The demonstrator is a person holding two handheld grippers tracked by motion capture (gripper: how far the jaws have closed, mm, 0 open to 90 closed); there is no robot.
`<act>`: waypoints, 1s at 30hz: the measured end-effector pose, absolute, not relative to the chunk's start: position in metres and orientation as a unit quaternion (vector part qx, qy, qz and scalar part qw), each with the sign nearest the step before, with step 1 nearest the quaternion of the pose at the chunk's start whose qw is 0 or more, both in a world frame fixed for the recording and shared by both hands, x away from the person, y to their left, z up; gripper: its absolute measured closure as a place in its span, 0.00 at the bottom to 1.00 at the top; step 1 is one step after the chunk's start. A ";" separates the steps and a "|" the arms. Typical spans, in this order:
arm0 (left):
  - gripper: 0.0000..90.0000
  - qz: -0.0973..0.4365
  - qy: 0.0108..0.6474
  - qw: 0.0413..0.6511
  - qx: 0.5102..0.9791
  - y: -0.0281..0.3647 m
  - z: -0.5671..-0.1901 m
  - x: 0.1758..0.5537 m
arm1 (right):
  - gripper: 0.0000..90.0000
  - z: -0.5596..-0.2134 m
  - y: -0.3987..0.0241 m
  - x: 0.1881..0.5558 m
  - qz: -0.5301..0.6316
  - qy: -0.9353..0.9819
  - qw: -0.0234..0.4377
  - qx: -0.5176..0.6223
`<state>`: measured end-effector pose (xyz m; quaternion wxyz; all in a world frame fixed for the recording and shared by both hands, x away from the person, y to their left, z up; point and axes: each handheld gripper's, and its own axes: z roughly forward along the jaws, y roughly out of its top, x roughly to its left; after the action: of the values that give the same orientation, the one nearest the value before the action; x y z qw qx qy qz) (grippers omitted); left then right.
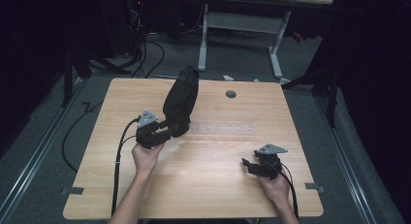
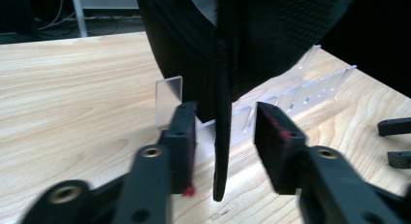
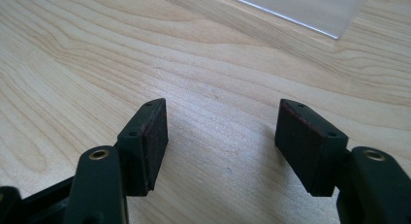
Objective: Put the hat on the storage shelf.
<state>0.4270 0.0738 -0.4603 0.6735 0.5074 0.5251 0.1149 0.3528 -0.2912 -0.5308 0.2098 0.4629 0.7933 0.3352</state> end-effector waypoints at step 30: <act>0.39 0.142 0.517 0.653 0.534 0.102 -0.466 0.382 | 0.41 -0.531 -0.291 0.353 0.335 0.793 0.209 0.464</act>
<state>0.3823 0.1021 -0.4656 0.6533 0.5345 0.5172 0.1415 0.3528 -0.2908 -0.5309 0.2091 0.4639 0.7928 0.3354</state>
